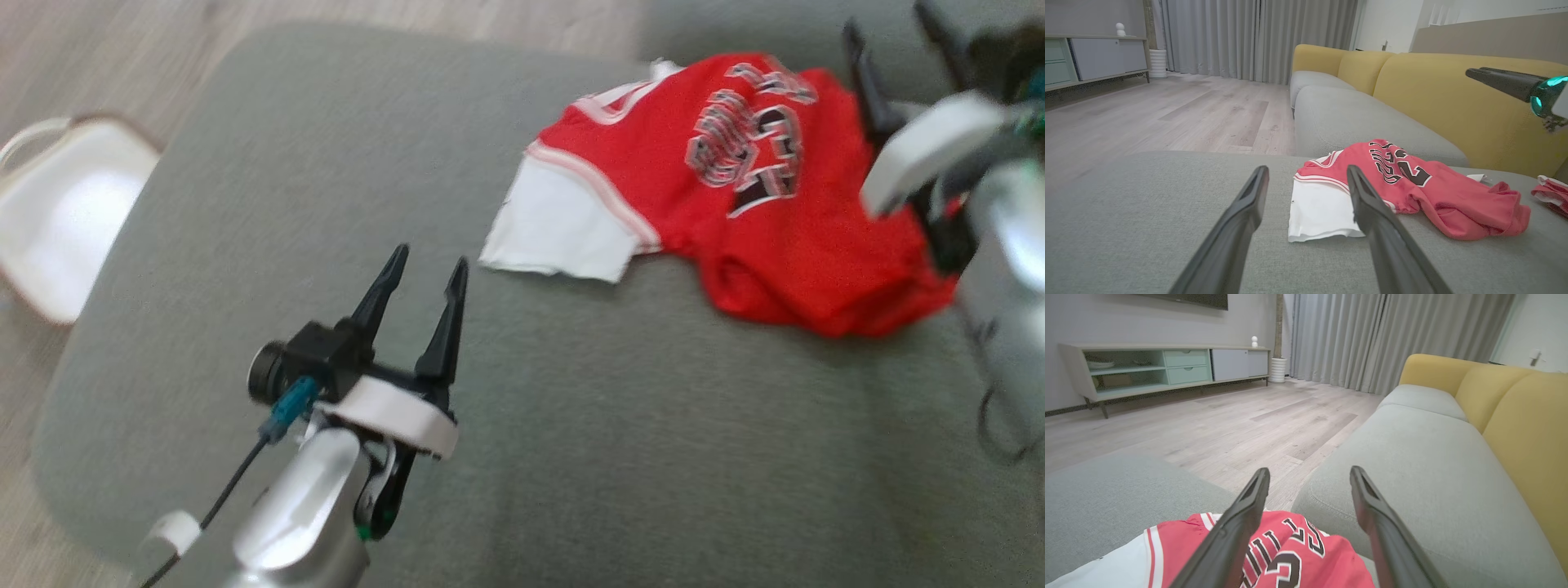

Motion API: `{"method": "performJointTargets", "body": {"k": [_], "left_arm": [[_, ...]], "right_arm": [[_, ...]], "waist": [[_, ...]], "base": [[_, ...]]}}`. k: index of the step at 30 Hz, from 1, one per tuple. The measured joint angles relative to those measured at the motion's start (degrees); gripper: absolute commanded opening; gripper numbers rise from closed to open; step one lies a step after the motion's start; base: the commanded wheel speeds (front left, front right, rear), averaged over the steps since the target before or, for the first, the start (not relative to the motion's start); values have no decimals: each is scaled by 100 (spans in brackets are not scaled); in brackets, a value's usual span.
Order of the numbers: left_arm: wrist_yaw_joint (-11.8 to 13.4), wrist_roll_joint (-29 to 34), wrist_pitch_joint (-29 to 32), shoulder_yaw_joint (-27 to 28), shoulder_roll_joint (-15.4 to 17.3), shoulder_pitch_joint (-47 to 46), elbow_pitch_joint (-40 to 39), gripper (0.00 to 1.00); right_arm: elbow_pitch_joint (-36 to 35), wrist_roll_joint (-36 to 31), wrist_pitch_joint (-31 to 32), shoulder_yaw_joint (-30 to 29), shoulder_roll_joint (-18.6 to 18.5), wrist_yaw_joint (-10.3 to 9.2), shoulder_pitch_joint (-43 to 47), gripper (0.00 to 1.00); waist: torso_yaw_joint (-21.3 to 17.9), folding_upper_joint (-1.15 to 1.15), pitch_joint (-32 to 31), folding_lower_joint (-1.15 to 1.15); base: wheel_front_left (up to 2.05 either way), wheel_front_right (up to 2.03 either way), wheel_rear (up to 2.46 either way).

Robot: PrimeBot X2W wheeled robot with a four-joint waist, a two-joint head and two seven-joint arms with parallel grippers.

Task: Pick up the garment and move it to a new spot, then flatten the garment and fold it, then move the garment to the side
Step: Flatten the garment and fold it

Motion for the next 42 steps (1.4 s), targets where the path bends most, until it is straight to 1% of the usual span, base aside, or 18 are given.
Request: {"method": "performJointTargets", "body": {"k": [3,7,10,12,15,19,25,30,33,37,42], "left_arm": [[42,-2,0,29,83,186,8,100],[135,-12,2,77,174,418,-21,100],[160,-30,3,81,199,563,-66,100],[192,-62,12,80,225,666,-127,100],[194,-68,26,67,288,814,-188,100],[290,-68,26,69,344,943,-276,100],[385,-69,27,71,369,993,-409,100],[385,-69,66,64,367,978,-532,100],[383,-69,85,29,358,943,-555,100],[375,-68,131,-35,332,812,-560,100],[328,-68,132,-112,248,620,-556,100]], "right_arm": [[-530,-297,0,-731,204,0,878,100],[-1227,-756,0,-1677,608,0,2265,100],[-1800,-1102,0,-2328,975,0,3256,100],[-2163,-1367,0,-2609,1255,0,3891,100],[-2558,-1568,8,-2882,1590,0,4737,100],[-3051,-1724,158,-2982,1703,0,5395,100],[-3677,-1725,439,-2903,1726,0,5448,100],[-3716,-1538,687,-2778,1734,0,5311,100],[-3462,-1356,845,-2676,1734,0,5012,100],[-2937,-825,1014,-2632,1734,0,4492,100],[-2179,-581,1068,-2728,1730,0,3894,100]], "waist": [[-266,0,-234,0],[-613,0,-527,-1],[-840,0,-718,-1],[-975,0,-825,-1],[-1135,0,-955,-1],[-1271,0,-1017,-1],[-1261,0,-944,0],[-1151,0,-754,1],[-1047,0,-615,1],[-873,0,-423,1],[-614,0,-222,1]], "base": [[0,0,0],[0,0,0],[0,0,0],[0,0,0],[0,0,0],[0,0,0],[0,0,0],[0,0,0],[0,0,0],[0,0,0],[0,0,0]]}}
